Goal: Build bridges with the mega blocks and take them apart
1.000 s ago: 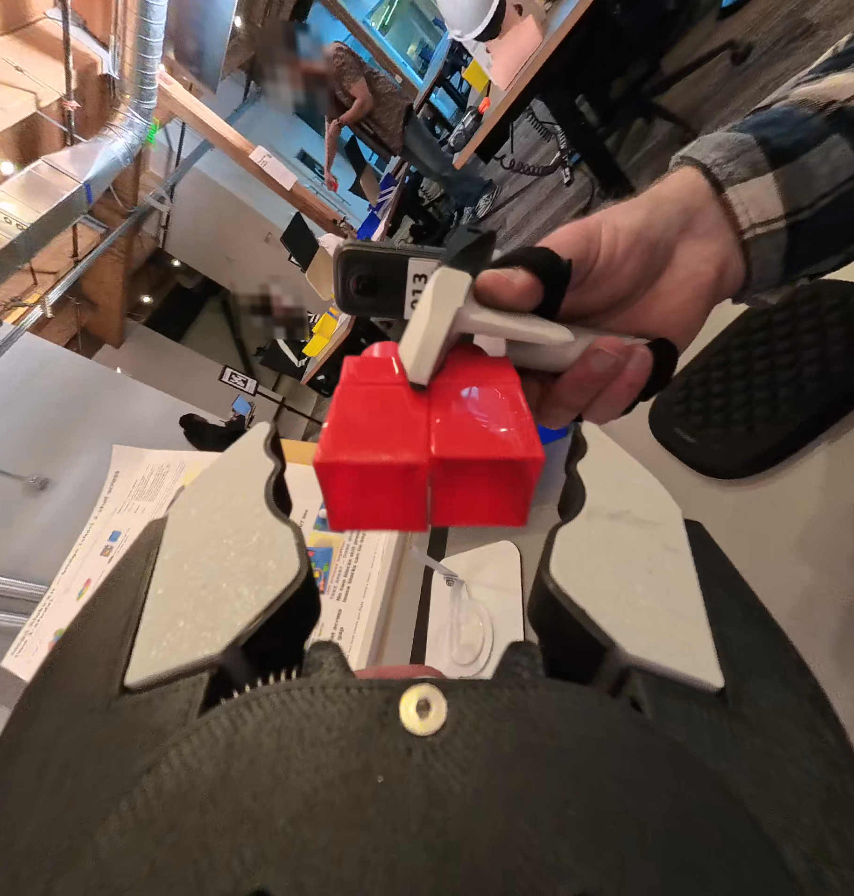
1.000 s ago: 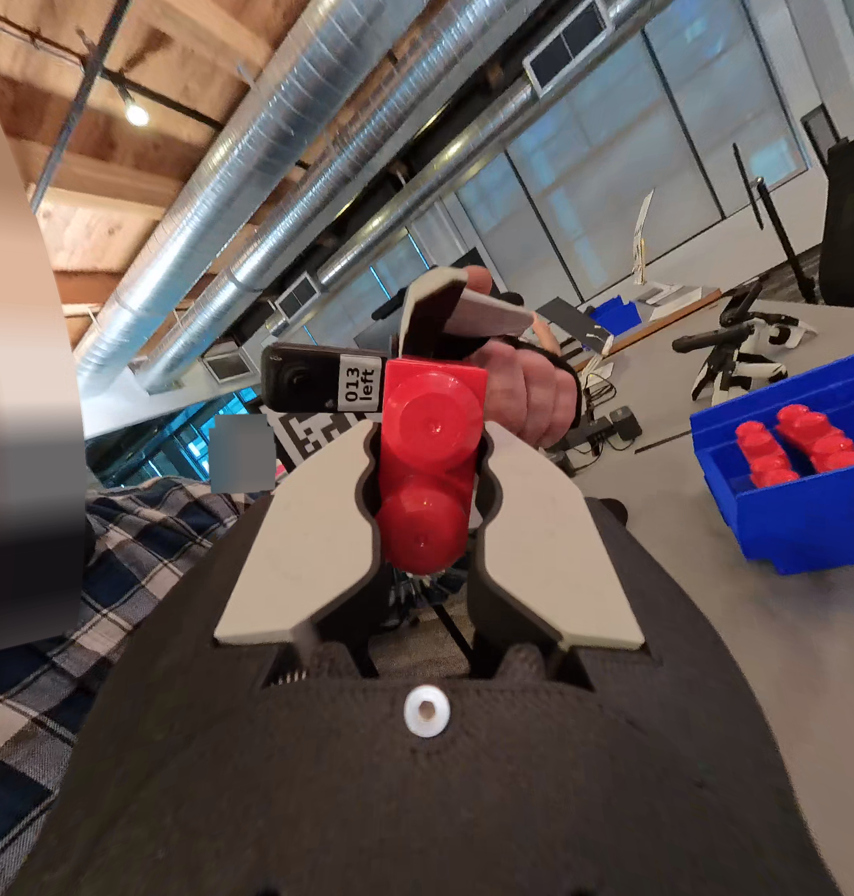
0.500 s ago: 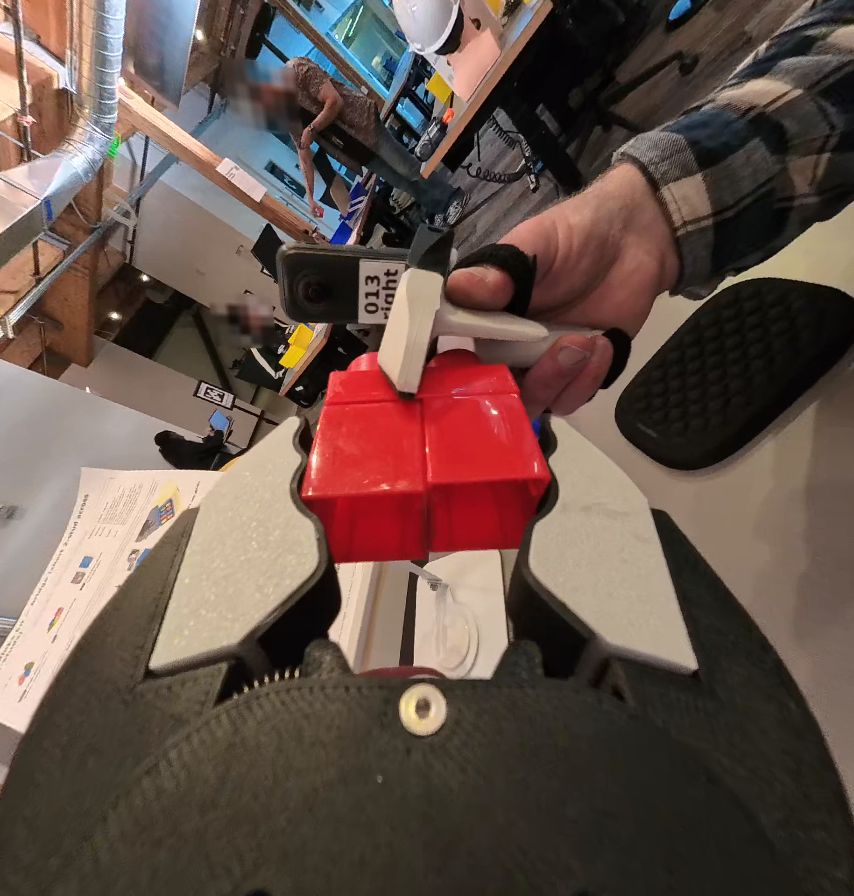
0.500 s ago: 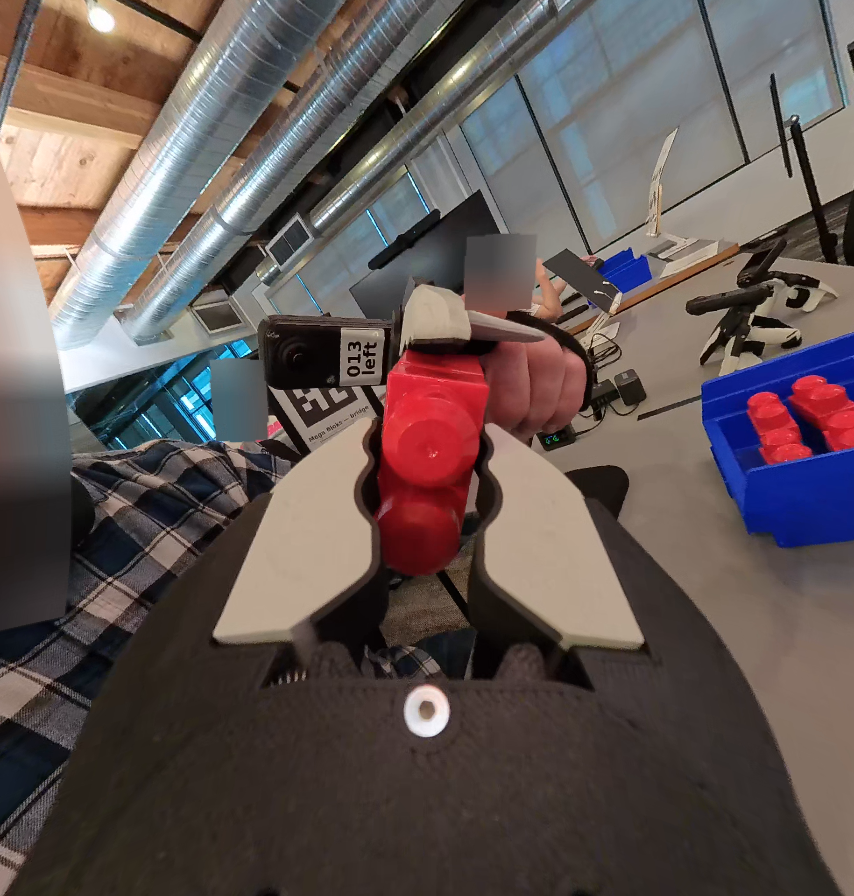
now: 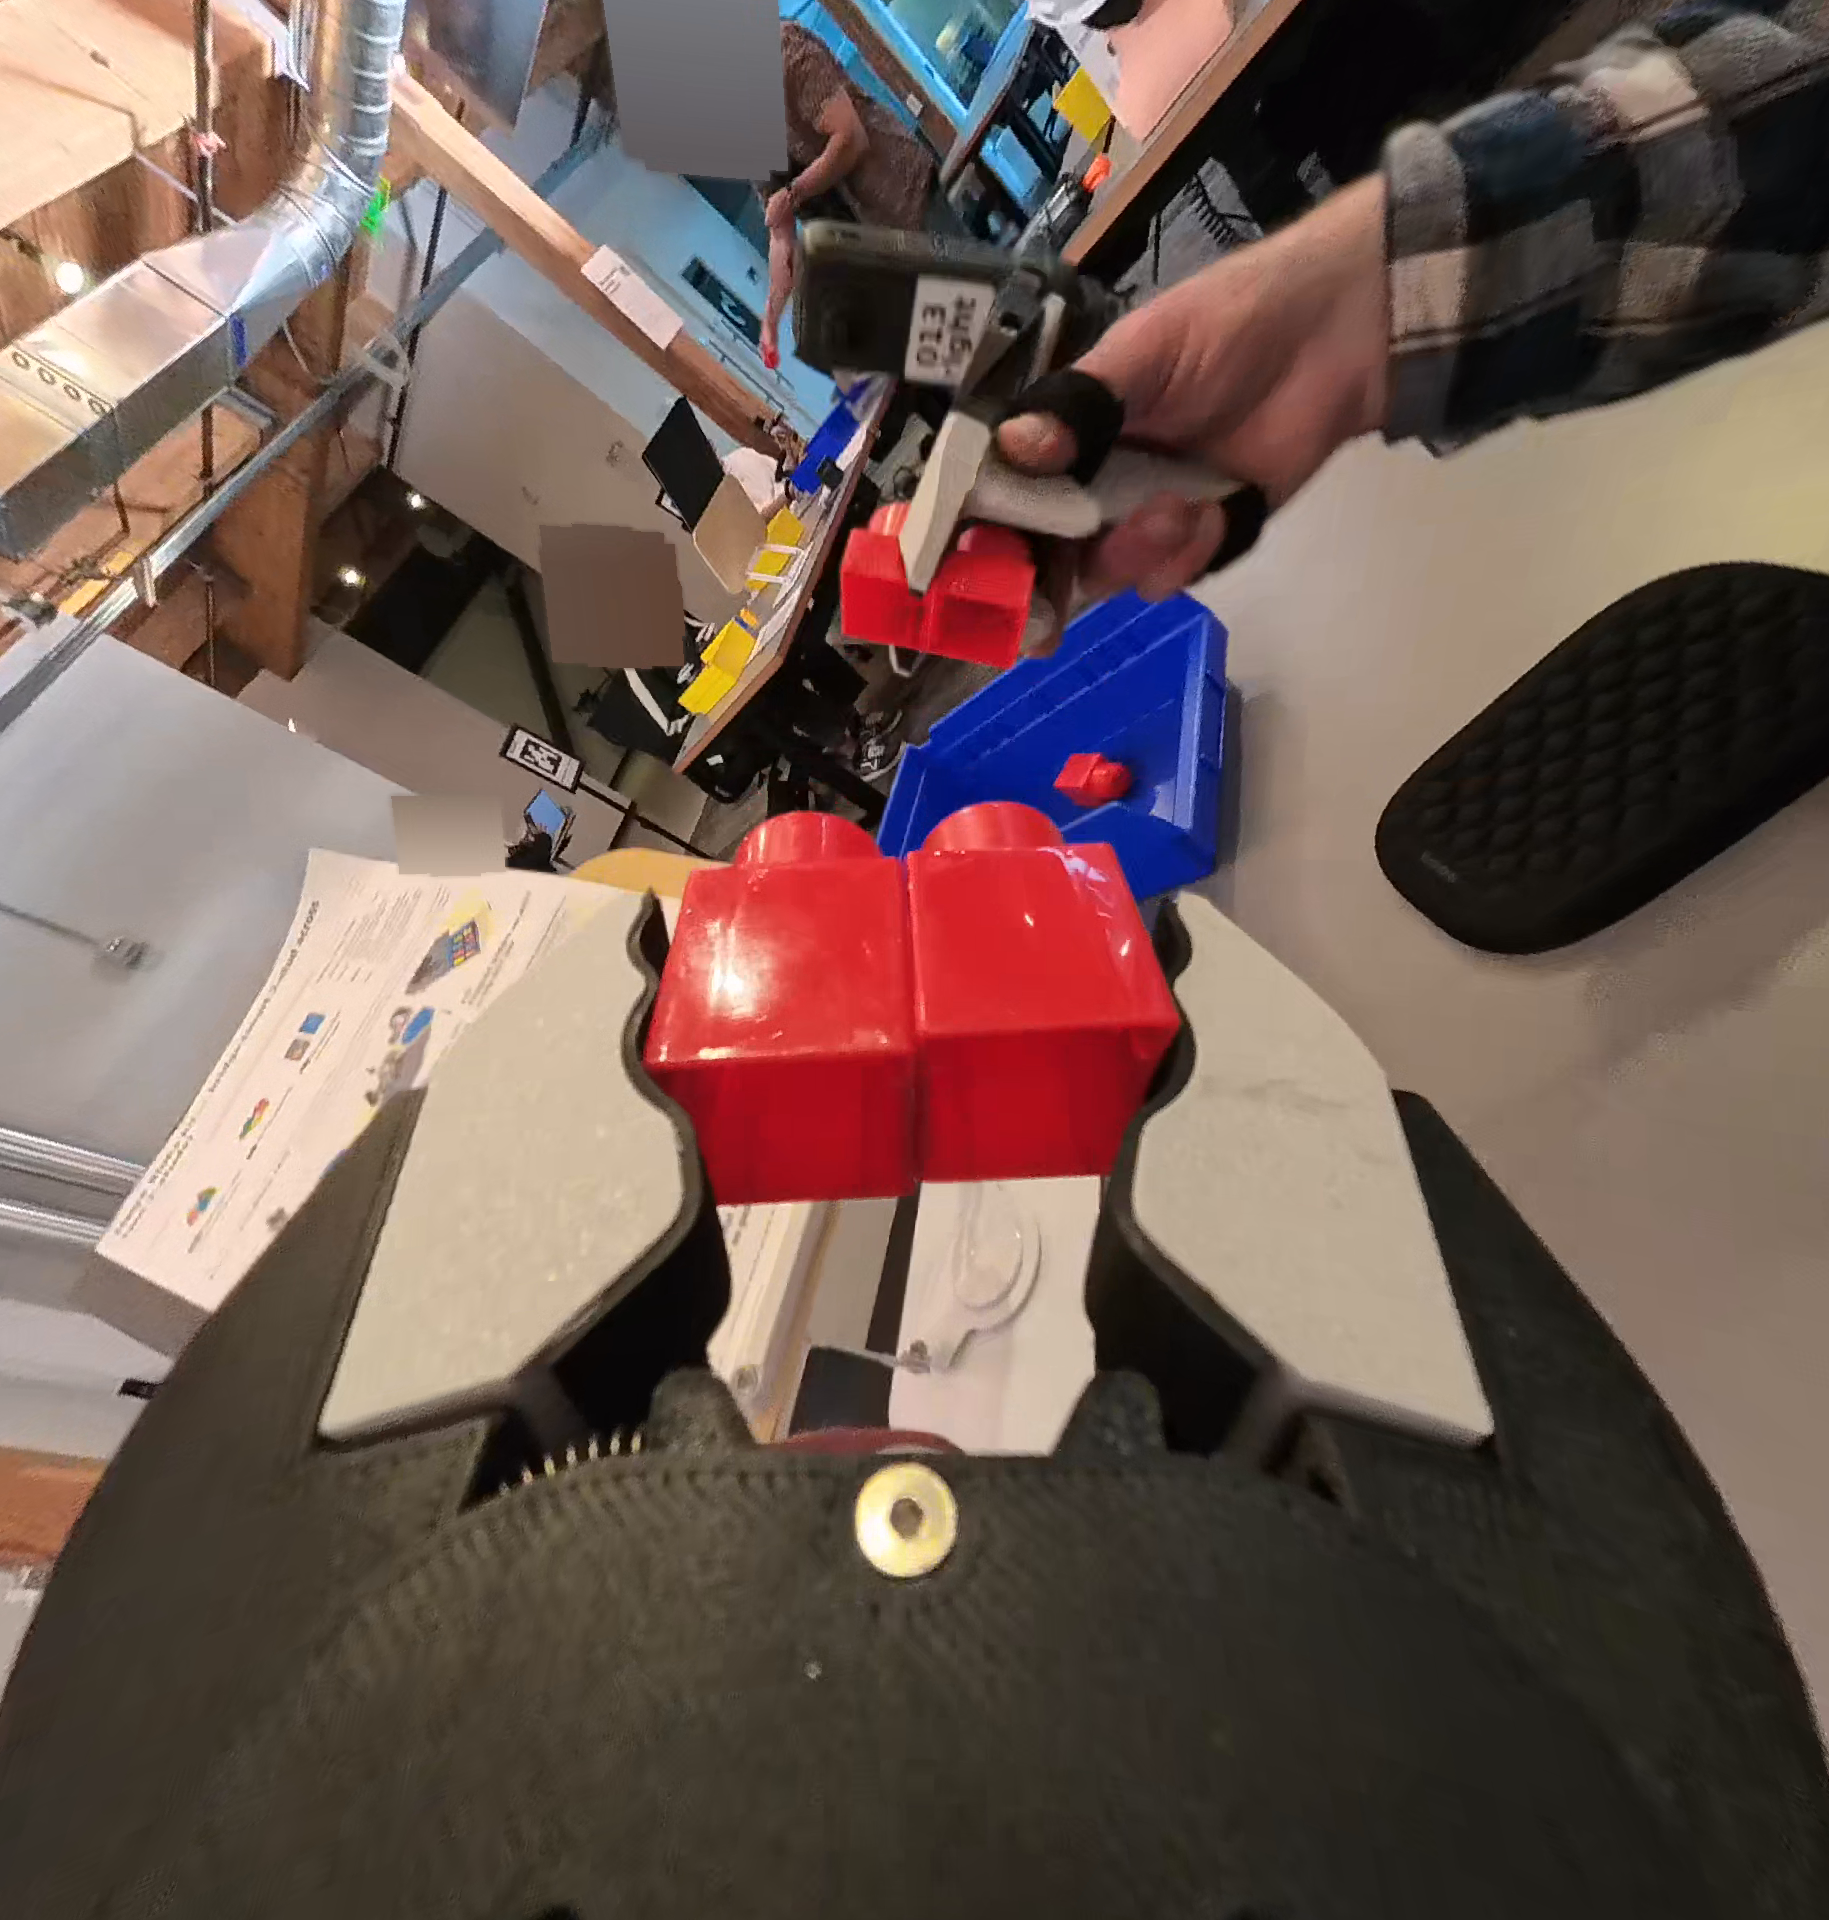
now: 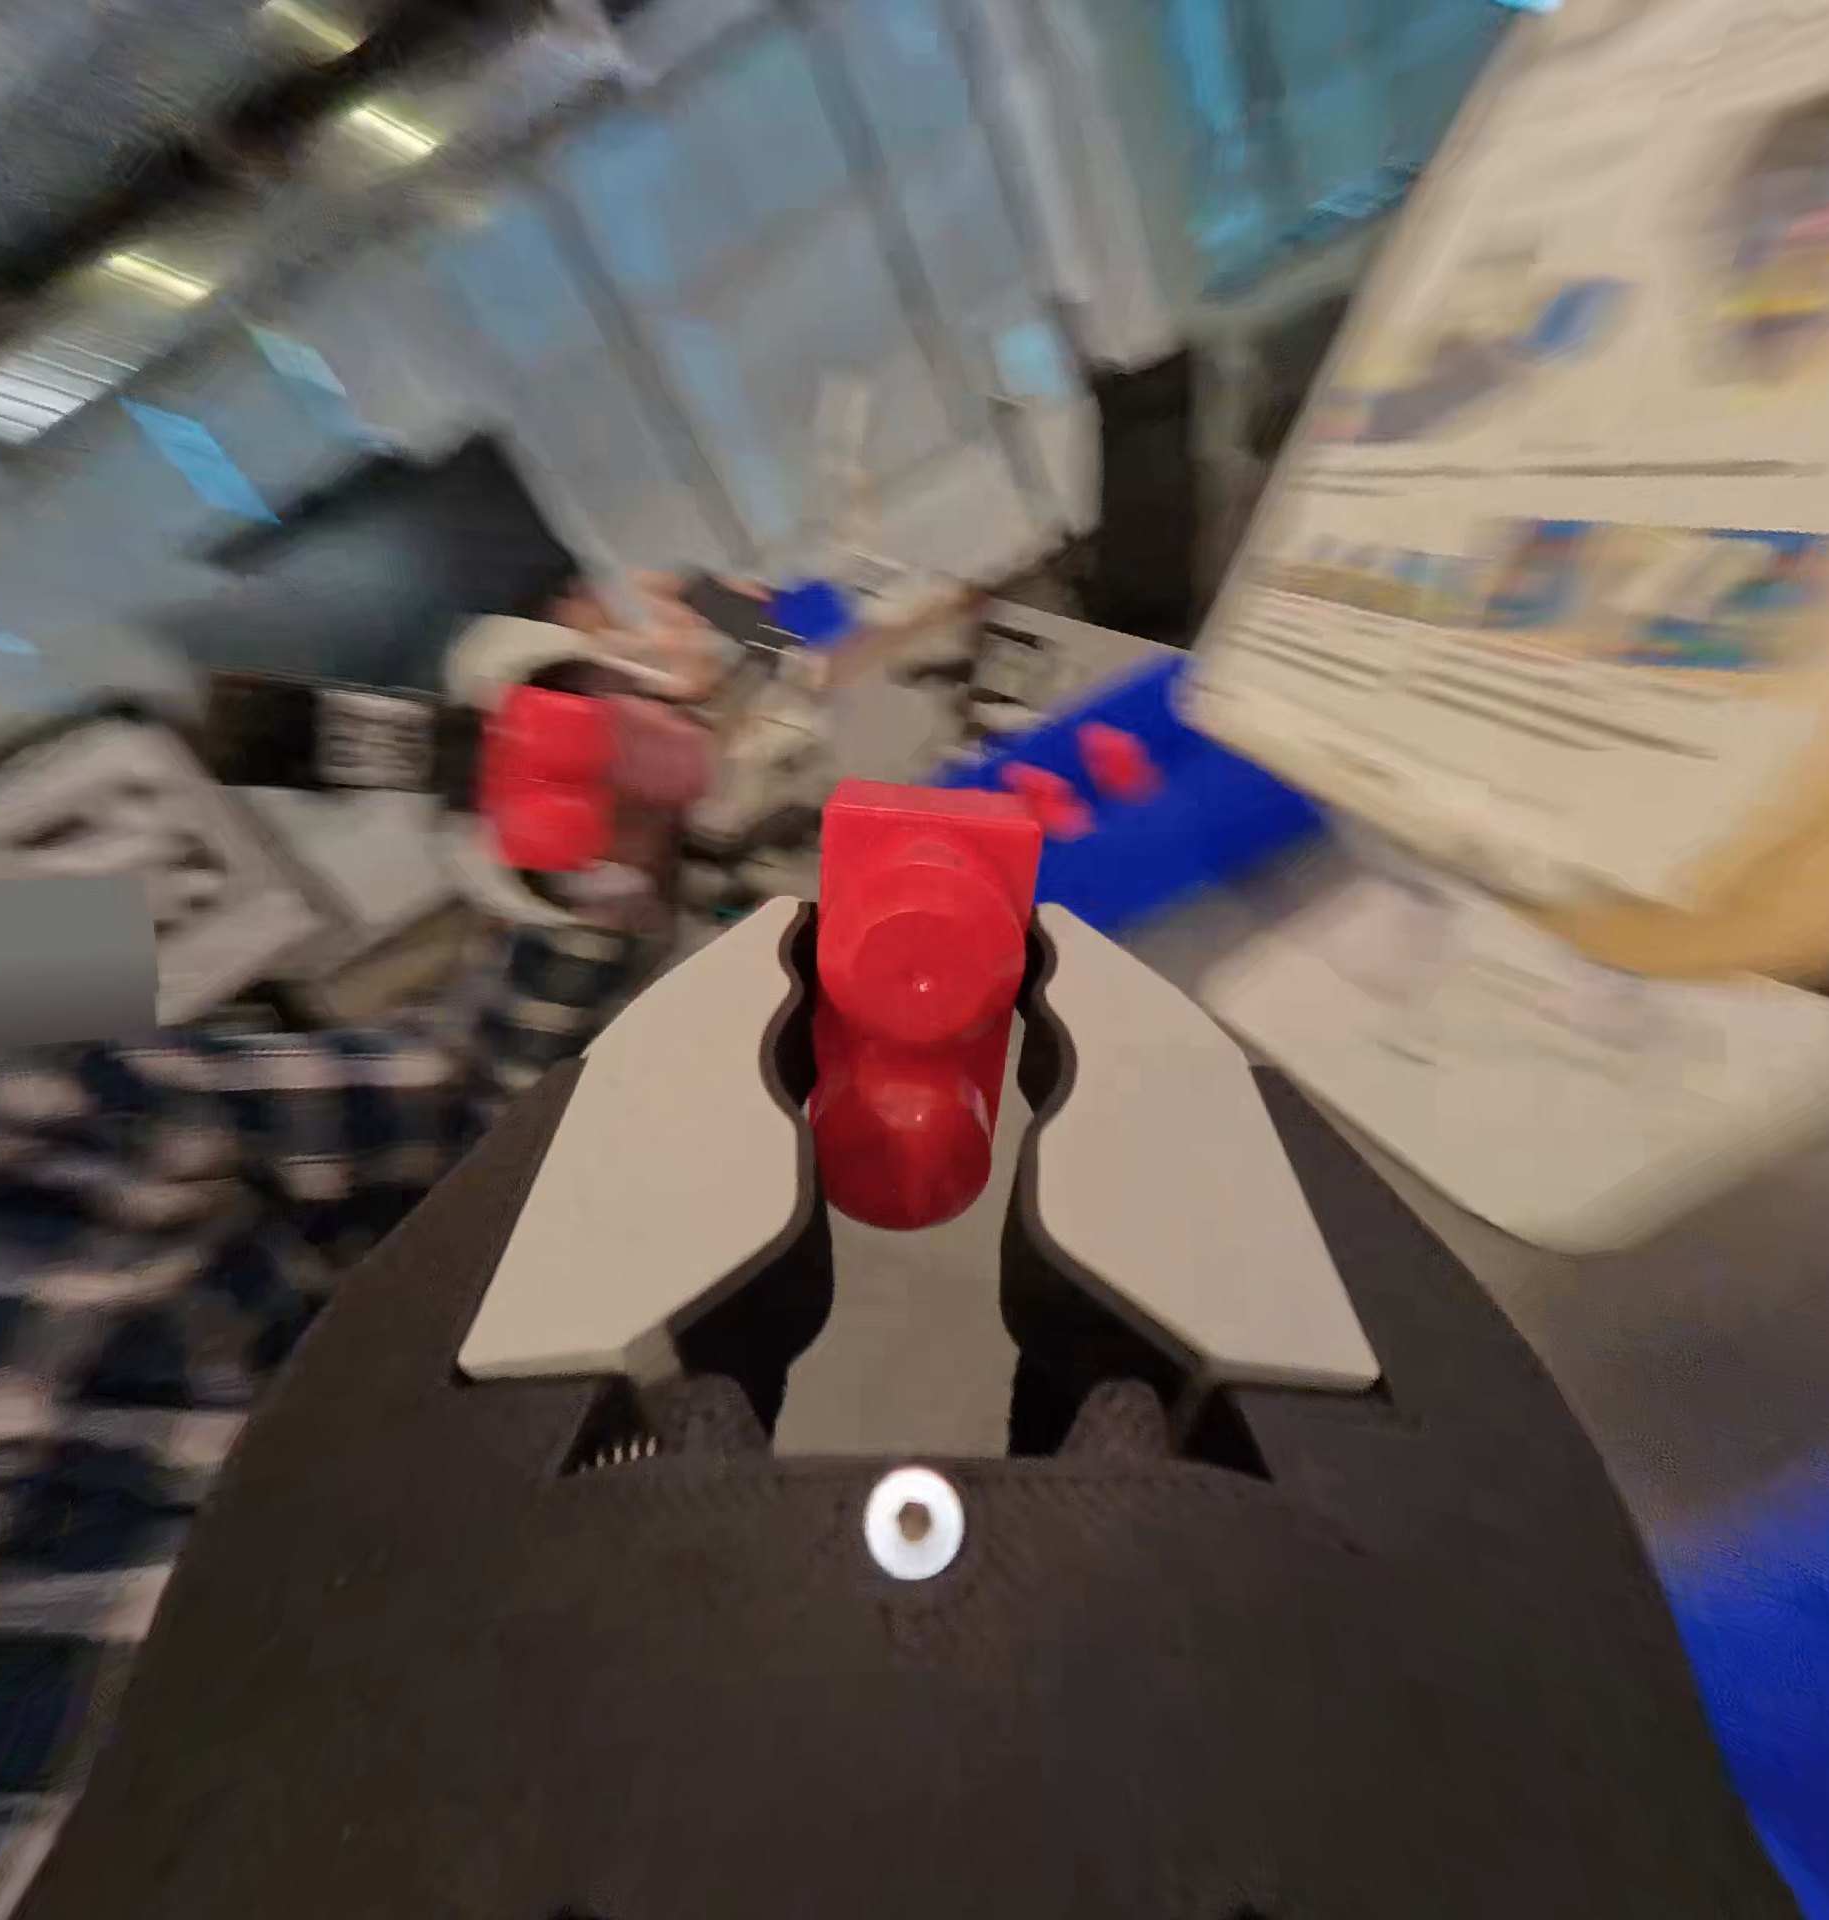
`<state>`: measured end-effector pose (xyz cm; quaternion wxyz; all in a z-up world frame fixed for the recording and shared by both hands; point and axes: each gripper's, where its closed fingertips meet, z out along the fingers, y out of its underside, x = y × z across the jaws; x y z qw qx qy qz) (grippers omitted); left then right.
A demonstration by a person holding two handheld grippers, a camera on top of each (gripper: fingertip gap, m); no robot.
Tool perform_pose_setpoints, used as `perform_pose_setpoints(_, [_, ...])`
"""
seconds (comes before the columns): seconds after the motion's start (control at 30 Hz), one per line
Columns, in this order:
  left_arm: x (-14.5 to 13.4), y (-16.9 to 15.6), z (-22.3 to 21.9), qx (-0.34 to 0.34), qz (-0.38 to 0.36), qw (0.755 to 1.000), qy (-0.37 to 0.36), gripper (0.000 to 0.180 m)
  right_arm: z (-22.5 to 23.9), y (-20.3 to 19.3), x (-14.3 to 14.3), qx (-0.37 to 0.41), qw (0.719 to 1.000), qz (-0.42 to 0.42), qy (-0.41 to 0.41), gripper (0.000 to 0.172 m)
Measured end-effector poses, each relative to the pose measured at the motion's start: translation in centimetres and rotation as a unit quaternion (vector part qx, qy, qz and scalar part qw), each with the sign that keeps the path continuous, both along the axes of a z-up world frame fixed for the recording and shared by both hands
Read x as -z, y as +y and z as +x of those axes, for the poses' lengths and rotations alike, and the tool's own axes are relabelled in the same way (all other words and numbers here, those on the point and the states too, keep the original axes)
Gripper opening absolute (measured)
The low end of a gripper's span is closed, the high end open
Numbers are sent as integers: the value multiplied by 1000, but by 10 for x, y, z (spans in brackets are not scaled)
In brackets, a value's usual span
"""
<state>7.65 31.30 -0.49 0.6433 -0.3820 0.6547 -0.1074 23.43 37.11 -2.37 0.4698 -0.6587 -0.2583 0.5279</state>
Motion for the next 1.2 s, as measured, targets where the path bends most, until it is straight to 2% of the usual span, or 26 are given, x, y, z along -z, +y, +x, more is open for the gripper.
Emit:
perform_pose_setpoints(0.07, [9, -2, -2, -1, -10, 1000, 10, 87, 55, 38, 31, 103, 990, -17, -92, 37])
perform_pose_setpoints(0.2, [25, 0, 5, 0, -23, 1000, 17, 87, 140, 98, 82, 216, 956, -70, -184, 38])
perform_pose_setpoints(0.23, [27, 0, 8, 2, -24, 1000, 14, 87, 158, 111, 96, 240, 942, -84, -217, 46])
perform_pose_setpoints(0.27, [28, 0, 11, 1, -24, 1000, 15, 87, 175, 123, 108, 270, 925, -97, -249, 67])
perform_pose_setpoints(0.3, [31, 1, 14, 1, -25, 1000, 19, 87, 186, 131, 112, 291, 914, -93, -268, 74])
perform_pose_setpoints(0.33, [32, 1, 17, 3, -24, 999, 21, 87, 186, 133, 108, 297, 911, -82, -275, 75])
perform_pose_setpoints(0.4, [34, 2, 23, 7, -24, 999, 23, 87, 153, 119, 85, 259, 928, -37, -267, 68])
perform_pose_setpoints(0.43, [34, 2, 26, 8, -22, 999, 24, 87, 121, 104, 71, 213, 944, -14, -250, 65])
perform_pose_setpoints(0.5, [35, 1, 34, 19, -20, 999, 27, 87, 40, 53, 43, 51, 985, -9, -162, 63])
perform_pose_setpoints(0.53, [37, -1, 38, 27, -21, 999, 33, 87, 3, 23, 30, -39, 992, -21, -114, 64])
perform_pose_setpoints(0.6, [38, -2, 47, 38, -18, 998, 42, 87, -54, -27, 21, -179, 980, -36, -84, 66])
perform_pose_setpoints(0.63, [39, -5, 51, 48, -20, 997, 49, 87, -75, -45, 23, -224, 969, -39, -94, 72])
perform_pose_setpoints(0.73, [41, -14, 61, 68, -19, 995, 71, 87, -116, -87, 15, -345, 934, -50, -82, 71])
perform_pose_setpoints(0.8, [42, -22, 66, 85, -18, 993, 83, 87, -130, -95, 12, -375, 921, -54, -88, 68])
perform_pose_setpoints(0.93, [42, -30, 70, 98, -8, 990, 98, 87, -144, -107, 13, -426, 898, -73, -85, 43])
perform_pose_setpoints(1.2, [45, -33, 65, 109, -2, 989, 102, 88, -150, -109, 17, -419, 902, -53, -87, 41])
